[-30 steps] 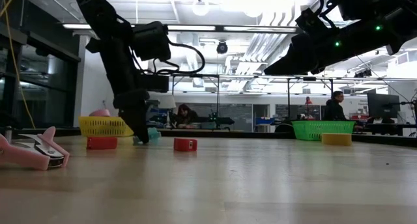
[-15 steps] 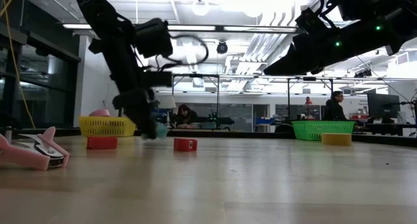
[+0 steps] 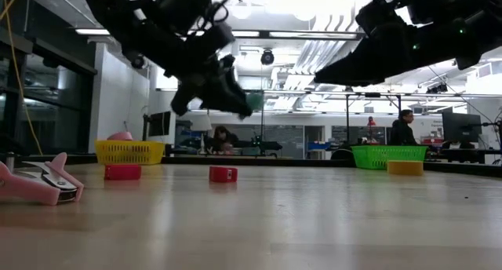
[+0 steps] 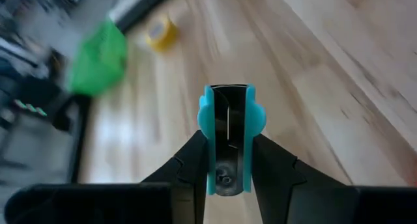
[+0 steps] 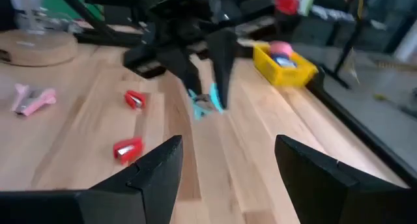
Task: Pick and place Stapler, Stapler remover, tape
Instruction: Put the light blue blue staple remover into the orange bin
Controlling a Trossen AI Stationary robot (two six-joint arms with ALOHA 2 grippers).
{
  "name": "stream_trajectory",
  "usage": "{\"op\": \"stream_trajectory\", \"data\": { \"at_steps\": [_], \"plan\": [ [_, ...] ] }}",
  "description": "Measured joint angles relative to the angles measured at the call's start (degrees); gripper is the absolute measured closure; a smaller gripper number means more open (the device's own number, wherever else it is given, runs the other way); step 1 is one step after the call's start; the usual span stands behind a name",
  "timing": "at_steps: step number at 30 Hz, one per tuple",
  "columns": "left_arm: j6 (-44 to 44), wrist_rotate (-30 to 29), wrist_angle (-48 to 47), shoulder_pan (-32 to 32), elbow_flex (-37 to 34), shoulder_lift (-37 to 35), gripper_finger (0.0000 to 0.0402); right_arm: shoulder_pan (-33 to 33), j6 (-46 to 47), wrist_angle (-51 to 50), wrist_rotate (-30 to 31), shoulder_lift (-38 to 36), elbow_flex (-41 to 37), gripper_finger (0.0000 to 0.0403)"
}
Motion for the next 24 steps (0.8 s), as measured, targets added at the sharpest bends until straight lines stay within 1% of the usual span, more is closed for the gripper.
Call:
{"op": "stream_trajectory", "data": {
  "at_steps": [3, 8, 14, 17, 24],
  "plan": [
    [2.5, 0.2, 3.8, 0.1, 0.0, 0.0, 0.0320, 1.3, -4.2, 5.0, -0.8, 3.7, 0.9, 0.0167],
    [3.9, 0.8, 5.1, 0.1, 0.0, 0.0, 0.0320, 4.0, -10.5, 6.3, 1.8, 12.5, 6.8, 0.0167],
    [4.3, 1.0, 4.5, 0.1, 0.0, 0.0, 0.0320, 5.9, -15.7, 6.3, 15.3, 21.9, 14.5, 0.0167],
    [4.3, 1.0, 4.5, 0.1, 0.0, 0.0, 0.0320, 6.4, -17.8, 5.8, 19.9, 24.8, 17.7, 0.0167],
    [4.3, 1.0, 3.2, 0.1, 0.0, 0.0, 0.0320, 6.5, -18.4, 3.1, 19.9, 27.2, 22.2, 0.0167]
  ]
}}
